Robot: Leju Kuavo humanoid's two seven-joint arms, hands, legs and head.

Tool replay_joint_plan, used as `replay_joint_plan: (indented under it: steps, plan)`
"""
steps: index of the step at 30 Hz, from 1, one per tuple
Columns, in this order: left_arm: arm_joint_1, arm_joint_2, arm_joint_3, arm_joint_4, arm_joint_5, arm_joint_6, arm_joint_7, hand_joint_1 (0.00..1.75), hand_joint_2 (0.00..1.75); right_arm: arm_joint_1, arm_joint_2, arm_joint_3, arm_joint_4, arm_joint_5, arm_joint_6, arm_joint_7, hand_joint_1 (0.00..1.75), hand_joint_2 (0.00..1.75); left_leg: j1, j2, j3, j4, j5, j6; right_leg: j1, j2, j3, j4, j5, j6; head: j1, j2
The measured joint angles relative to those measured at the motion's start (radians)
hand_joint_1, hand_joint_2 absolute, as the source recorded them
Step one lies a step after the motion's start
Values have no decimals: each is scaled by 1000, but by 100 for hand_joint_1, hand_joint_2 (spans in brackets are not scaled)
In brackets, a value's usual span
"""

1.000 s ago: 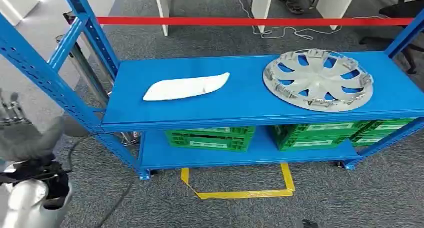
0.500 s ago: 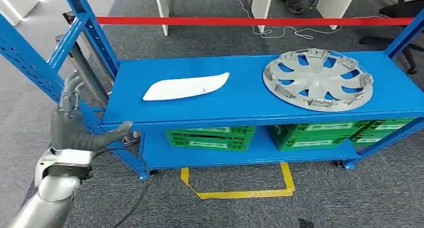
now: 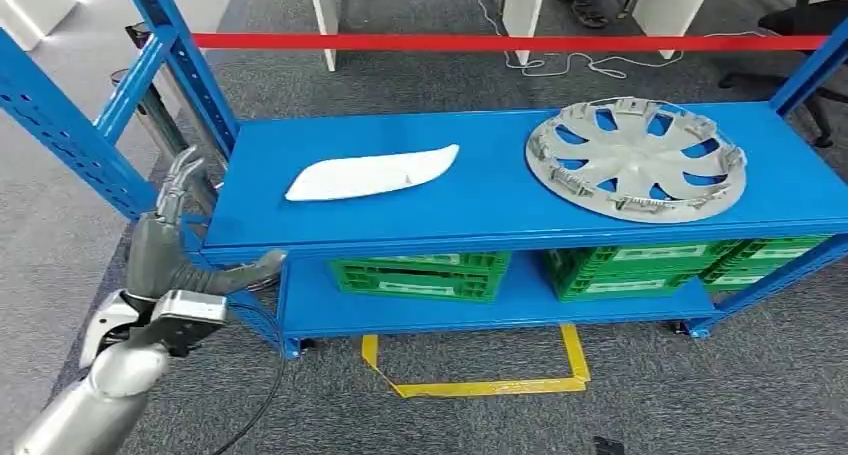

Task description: Take the parts from the cabinet and place them on the table.

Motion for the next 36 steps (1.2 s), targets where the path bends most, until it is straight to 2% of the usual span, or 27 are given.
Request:
replay_joint_plan:
  steps: [7,13,20,24,36]
  plan:
    - [2,-37,-33,4,6,3,1,0,0,3,2,-6,3,8,-2,21,0,0,0,0,0,0,0,0,0,0,0,0,0,0,0,0]
    - [16,-47,-47,4,6,10,1,0,0,3,2,-6,3,21,2,20,0,0,0,0,0,0,0,0,0,0,0,0,0,0,0,0]
    - [22,-56,-62,4,-6,21,-1,0,0,2,2,-6,3,23,2,-53,0,0,0,0,0,0,0,0,0,0,0,0,0,0,0,0]
    - [23,-58,-67,4,-7,24,-1,0,0,2,0,-6,3,24,5,-71,0,0,0,0,0,0,0,0,0,0,0,0,0,0,0,0]
    - [23,-65,-85,7,-7,24,-1,0,0,2,0,-6,3,32,11,-34,0,0,0,0,0,0,0,0,0,0,0,0,0,0,0,0]
